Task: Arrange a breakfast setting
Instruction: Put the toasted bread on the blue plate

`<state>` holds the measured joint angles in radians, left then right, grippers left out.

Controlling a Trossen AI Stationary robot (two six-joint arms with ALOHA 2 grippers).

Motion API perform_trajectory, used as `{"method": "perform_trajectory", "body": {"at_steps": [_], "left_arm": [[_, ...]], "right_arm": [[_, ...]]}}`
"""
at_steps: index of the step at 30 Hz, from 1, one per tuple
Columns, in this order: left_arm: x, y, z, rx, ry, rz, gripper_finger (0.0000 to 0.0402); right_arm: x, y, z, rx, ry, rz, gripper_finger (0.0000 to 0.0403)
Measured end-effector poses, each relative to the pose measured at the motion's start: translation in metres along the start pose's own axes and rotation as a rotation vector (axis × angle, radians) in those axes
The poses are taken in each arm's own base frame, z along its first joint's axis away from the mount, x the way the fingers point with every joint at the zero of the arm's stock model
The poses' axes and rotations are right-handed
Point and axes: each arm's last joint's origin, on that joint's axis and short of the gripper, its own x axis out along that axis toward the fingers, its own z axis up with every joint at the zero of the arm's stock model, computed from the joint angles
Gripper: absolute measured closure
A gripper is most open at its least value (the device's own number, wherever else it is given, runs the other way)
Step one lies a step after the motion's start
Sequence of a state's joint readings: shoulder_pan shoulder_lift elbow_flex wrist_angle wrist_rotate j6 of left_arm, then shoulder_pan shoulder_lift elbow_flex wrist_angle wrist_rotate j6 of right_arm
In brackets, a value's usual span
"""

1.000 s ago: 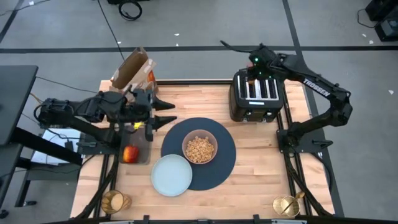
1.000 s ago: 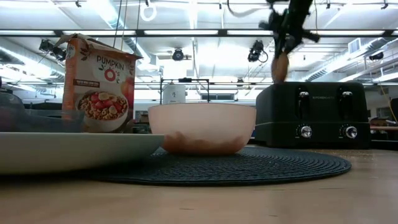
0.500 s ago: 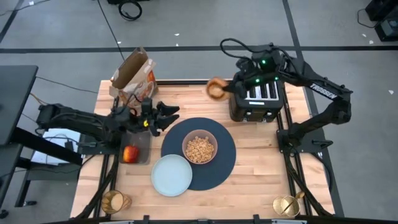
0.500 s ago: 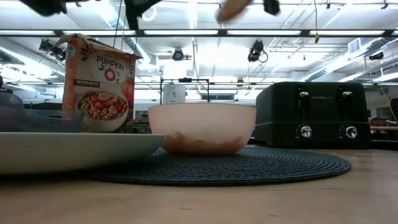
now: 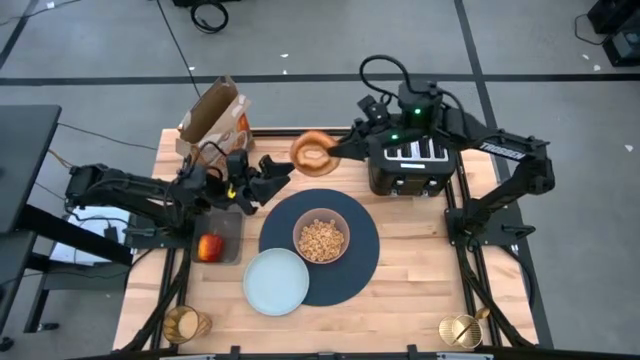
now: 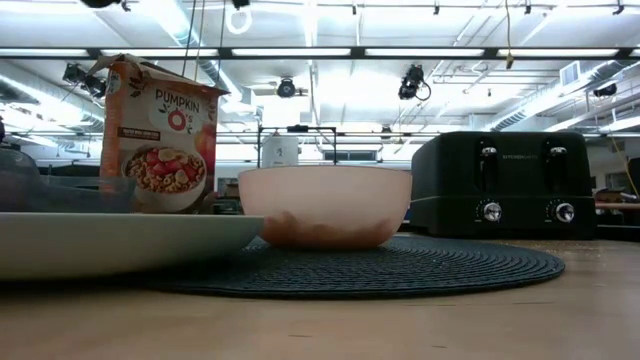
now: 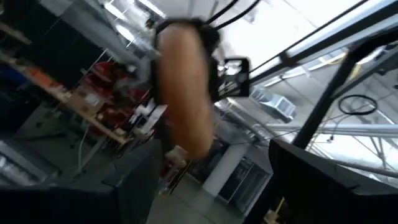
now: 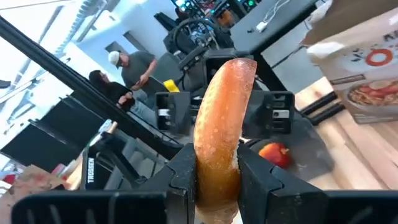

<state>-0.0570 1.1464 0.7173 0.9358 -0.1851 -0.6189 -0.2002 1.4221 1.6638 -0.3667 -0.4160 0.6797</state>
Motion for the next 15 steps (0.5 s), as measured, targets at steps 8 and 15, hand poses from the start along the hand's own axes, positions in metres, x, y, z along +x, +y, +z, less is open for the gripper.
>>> {"method": "perform_trajectory", "body": {"at_steps": [8, 15], "left_arm": [[0.009, -0.006, 0.013, 0.007, -0.035, -0.002, 0.0102], [0.009, -0.004, 0.011, 0.01, -0.015, 0.015, 0.0196]], "right_arm": [[0.029, -0.006, -0.003, 0.001, 0.016, 0.09, 0.0316], [0.039, -0.014, -0.005, 0.011, 0.021, 0.071, 0.0316]]}}
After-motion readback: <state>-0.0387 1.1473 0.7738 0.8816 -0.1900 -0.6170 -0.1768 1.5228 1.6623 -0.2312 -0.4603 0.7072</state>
